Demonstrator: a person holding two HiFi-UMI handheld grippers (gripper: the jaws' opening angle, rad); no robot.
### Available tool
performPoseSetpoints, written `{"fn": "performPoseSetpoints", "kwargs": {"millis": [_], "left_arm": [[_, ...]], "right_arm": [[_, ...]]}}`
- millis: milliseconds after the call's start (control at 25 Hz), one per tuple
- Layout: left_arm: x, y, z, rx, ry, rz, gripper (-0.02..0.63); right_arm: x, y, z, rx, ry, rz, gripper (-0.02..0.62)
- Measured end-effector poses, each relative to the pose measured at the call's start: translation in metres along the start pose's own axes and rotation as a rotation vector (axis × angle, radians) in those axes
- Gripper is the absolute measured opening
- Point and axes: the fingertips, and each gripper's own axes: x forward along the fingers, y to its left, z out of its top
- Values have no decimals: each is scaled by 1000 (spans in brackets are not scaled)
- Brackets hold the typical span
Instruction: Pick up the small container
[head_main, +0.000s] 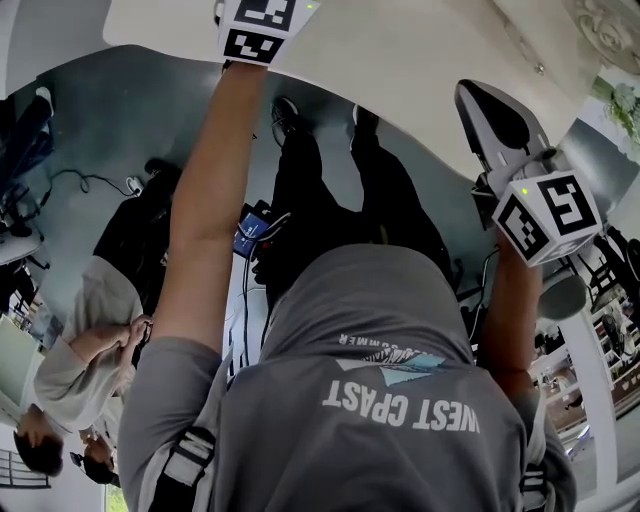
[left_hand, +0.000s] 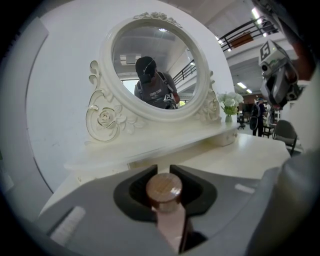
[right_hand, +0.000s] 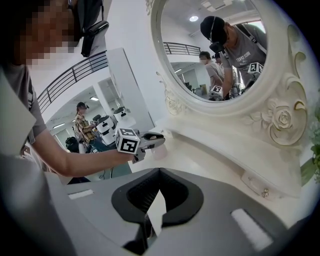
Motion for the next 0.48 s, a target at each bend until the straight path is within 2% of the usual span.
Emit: {"fn": "performPoseSetpoints", "kwargs": {"millis": [160, 480], "left_arm": [[-15, -4, 1, 2, 5, -26, 77], [-53, -16, 32, 26, 8, -51, 77]], "right_arm": [[5, 6, 0, -7, -19, 10, 2], [-8, 9, 22, -31, -87, 23, 2]]}}
